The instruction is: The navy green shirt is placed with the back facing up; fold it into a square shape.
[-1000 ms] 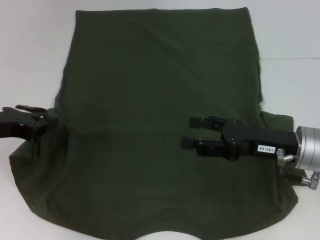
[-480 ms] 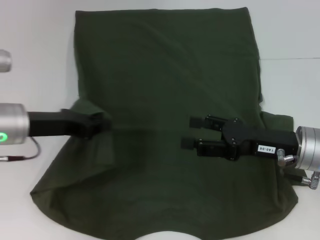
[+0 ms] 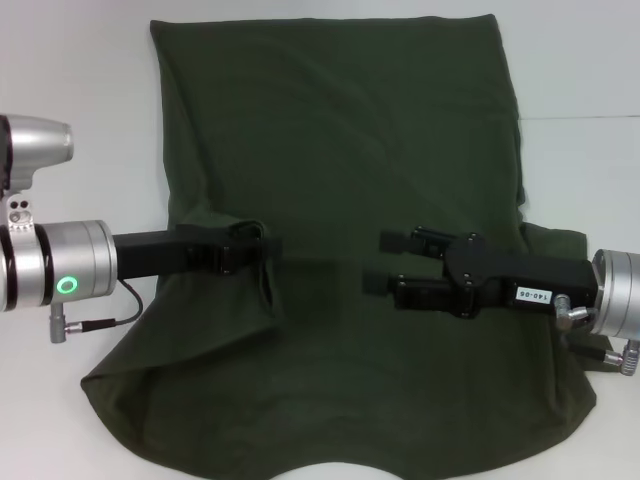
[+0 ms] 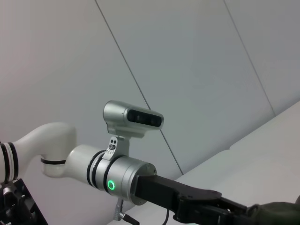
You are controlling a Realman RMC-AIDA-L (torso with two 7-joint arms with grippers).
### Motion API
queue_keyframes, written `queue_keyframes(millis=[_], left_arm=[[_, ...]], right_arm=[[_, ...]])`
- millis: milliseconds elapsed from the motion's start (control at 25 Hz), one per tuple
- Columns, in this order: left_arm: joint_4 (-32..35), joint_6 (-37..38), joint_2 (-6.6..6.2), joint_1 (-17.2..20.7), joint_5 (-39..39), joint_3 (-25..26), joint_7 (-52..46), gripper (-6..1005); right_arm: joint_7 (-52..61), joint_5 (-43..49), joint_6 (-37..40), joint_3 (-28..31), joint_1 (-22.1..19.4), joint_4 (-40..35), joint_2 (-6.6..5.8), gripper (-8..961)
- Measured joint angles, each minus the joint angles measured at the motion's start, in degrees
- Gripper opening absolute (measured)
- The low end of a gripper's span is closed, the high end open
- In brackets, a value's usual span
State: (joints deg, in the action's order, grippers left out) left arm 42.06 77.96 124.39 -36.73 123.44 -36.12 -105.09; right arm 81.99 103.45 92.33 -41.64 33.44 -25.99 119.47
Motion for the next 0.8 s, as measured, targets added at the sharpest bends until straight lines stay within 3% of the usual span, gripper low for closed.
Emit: queue_keyframes(millis=[120, 800], left_arm=[[0.78, -0.08, -0.13, 0.69, -0.27, 0.03, 1.94, 206], [2.0, 0.14, -0.29, 1.23, 0.57, -1.46, 3.37, 866]], right_arm=[[0.15, 0.0, 0.01, 0.05, -0.11, -0.03, -0.08, 908], [-0.06, 0.0, -0.26, 0.16, -0.05, 0.04, -0.12, 908]])
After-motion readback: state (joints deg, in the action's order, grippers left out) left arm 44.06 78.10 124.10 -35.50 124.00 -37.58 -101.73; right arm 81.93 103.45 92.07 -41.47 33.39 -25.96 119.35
